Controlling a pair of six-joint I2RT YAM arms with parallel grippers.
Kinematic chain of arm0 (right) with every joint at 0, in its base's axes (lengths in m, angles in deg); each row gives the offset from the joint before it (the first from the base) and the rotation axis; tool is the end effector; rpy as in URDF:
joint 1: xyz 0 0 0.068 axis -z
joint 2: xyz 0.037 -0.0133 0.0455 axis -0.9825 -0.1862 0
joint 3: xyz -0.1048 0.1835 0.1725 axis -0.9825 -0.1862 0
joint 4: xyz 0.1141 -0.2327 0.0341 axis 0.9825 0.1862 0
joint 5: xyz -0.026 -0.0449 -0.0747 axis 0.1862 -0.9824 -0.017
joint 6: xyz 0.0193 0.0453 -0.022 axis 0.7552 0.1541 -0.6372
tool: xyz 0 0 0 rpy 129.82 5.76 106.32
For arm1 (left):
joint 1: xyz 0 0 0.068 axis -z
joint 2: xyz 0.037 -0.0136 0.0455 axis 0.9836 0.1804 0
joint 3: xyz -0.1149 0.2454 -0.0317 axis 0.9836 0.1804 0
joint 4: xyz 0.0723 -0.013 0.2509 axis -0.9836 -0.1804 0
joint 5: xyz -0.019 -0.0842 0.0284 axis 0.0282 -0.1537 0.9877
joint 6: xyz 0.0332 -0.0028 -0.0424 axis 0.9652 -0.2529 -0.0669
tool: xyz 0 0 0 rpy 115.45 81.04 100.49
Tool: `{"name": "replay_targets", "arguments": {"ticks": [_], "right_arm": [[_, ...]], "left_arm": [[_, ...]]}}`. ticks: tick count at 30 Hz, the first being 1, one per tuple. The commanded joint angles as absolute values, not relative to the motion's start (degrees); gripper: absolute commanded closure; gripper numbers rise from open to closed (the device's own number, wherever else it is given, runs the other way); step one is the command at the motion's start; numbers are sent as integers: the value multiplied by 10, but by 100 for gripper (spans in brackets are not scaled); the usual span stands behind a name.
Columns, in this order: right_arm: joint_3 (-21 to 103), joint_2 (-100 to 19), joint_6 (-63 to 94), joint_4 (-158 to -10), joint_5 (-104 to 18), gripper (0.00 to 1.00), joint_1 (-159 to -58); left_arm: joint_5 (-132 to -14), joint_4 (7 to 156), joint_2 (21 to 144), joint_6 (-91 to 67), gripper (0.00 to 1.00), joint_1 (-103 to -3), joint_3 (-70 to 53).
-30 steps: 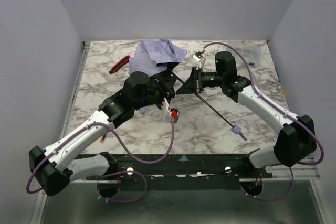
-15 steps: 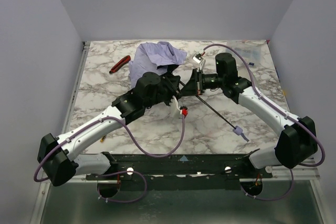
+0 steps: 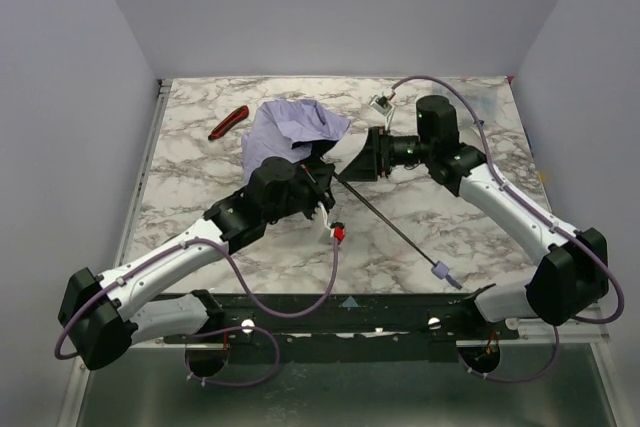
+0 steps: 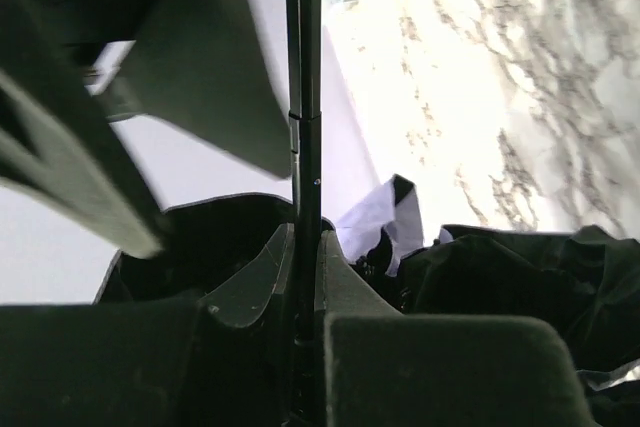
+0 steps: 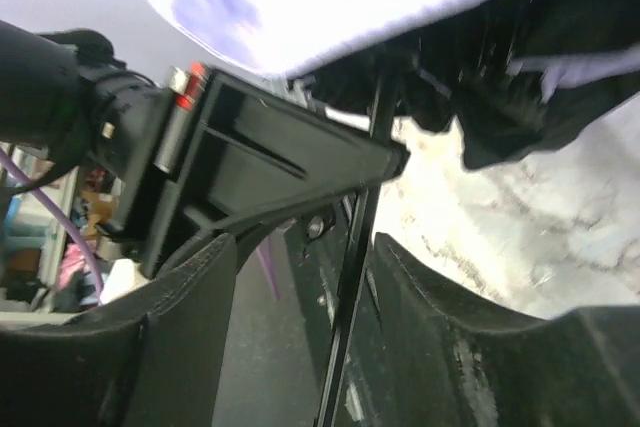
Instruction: Open the umbrella
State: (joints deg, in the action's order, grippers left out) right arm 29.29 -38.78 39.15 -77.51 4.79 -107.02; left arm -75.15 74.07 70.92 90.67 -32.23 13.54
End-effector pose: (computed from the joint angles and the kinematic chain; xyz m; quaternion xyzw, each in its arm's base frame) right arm 0.2618 0.1707 0.3288 -0.2387 0.7445 0.5754 0.2400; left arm 0.1709 -0.1952 0.3131 0.7776 0.2418 0.1428 0.5625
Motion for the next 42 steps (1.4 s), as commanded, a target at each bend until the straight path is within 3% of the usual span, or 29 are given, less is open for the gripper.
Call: {"name": "replay_targets", "arguments": {"ticks": [1, 7, 18, 29, 34, 42], "right_arm": [[346, -371, 366, -787, 52, 35, -1040], [445, -404, 401, -845, 26, 20, -944], [504, -433, 437, -909, -45, 17, -817], [399, -377, 485, -1034, 43, 17, -820], [381, -350, 472, -1069, 40, 17, -854], [470, -364, 342, -1005, 4, 13, -978]], "left_arm": [[-774, 730, 676, 912, 100, -320, 158], [-801, 698, 644, 832, 100, -320, 153], [-966, 624, 654, 447, 100, -414, -22], [-1103, 790, 695, 25, 100, -551, -84], [-1117, 851, 718, -68, 100, -553, -77], [-1138, 910, 745, -162, 100, -553, -63]]}}
